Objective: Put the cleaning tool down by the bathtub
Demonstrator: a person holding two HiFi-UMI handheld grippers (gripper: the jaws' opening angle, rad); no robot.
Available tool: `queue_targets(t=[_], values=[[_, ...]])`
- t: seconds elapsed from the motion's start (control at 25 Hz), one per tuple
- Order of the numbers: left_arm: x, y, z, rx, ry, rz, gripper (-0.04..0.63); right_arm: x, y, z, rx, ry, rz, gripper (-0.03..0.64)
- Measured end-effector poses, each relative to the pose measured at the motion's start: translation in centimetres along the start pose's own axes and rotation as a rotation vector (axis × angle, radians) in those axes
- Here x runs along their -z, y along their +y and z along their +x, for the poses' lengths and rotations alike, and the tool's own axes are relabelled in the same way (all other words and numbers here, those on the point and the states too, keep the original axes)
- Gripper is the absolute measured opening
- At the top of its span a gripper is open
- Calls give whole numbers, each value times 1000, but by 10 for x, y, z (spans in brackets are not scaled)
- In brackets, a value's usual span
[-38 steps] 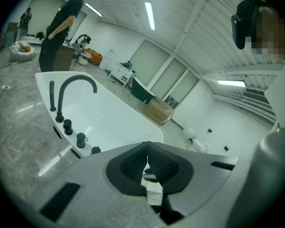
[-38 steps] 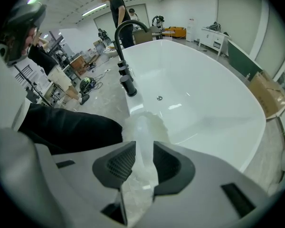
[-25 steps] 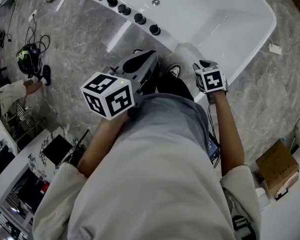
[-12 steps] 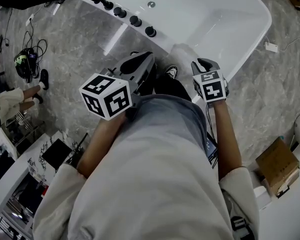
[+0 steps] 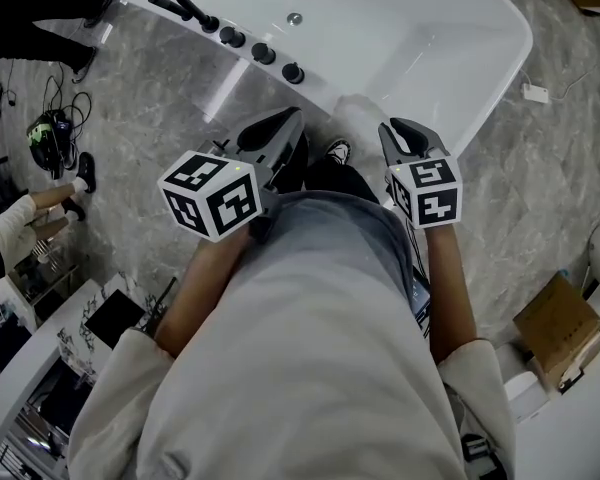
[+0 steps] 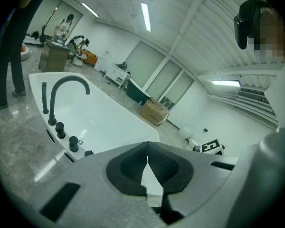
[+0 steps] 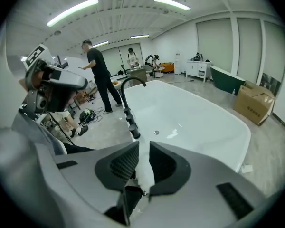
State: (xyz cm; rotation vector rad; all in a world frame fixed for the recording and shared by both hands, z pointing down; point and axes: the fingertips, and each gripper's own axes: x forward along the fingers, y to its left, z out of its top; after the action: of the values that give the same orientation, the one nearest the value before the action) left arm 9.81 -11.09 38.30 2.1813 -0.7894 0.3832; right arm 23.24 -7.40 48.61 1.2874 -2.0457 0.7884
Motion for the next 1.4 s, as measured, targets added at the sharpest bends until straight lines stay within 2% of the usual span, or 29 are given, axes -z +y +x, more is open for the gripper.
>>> queue_targets(t=[0.56, 0.76, 0.92, 1.16, 1.4], values=[[-8, -1, 12, -13, 17, 79, 5, -33, -5, -38, 12, -150, 124, 40], [-10, -2, 19, -4, 23, 94, 5, -40, -11, -47, 38, -189, 135, 28], [-13, -1, 20, -13, 22, 95, 5, -44, -10, -53, 51, -190, 91, 20], [-14, 4, 23, -27, 23, 106, 5, -52, -6, -59, 25, -231, 117, 14], [-9, 8, 26, -36, 46, 120, 5, -50, -4, -56, 11, -223, 124, 14]])
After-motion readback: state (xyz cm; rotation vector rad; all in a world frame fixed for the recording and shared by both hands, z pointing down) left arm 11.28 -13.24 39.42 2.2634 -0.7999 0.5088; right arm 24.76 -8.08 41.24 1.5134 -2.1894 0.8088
